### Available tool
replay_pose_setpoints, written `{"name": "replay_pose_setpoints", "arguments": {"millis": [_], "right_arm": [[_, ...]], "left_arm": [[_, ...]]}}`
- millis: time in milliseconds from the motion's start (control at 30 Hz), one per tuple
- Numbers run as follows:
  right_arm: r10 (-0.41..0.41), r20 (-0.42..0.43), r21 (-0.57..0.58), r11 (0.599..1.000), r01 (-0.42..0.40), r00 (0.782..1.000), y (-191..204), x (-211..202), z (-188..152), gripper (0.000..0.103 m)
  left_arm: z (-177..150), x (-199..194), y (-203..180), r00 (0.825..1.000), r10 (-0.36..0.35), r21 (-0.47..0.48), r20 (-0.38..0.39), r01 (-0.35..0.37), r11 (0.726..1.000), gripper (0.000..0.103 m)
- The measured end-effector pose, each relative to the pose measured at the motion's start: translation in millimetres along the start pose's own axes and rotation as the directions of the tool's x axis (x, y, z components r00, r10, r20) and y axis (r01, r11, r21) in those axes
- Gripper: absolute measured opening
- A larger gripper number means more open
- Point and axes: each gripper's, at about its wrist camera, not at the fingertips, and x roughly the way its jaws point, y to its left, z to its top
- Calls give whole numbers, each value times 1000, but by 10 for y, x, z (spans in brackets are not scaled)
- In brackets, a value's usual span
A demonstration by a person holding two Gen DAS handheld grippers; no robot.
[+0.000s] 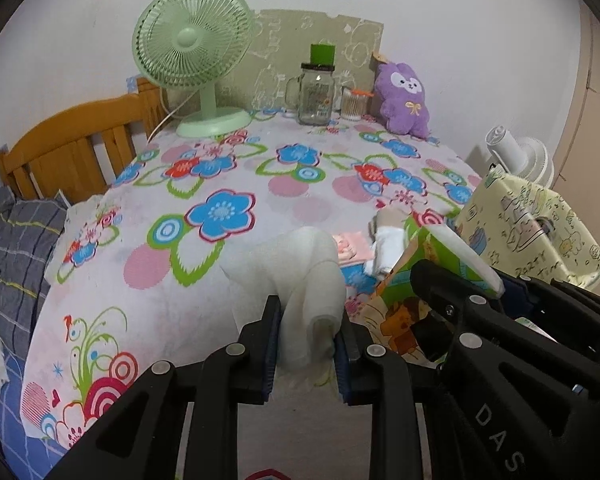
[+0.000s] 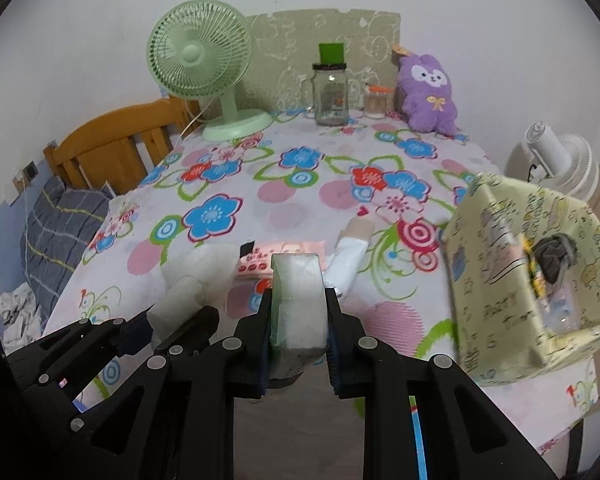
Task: Organize soft objects
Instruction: 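Lift the white towel with the left tool while the right tool grasps the green tissue box, then carry the towel and green tissue box over the yellow-green box with both tools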
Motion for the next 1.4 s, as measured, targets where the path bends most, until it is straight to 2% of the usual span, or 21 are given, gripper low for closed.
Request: {"name": "replay_pose_setpoints", "arguments": {"millis": [933,1400], "right_arm": [[-94,143,49,995,88,985,-491,-717,412,25],[-121,172,68,991,111,978,-807,-852,533,25]], "left_arm": [[495,-502,-604,988,-55,100,144,40,994,23],[653,-499,-930,982,-88,132,167,67,989,23]]}}
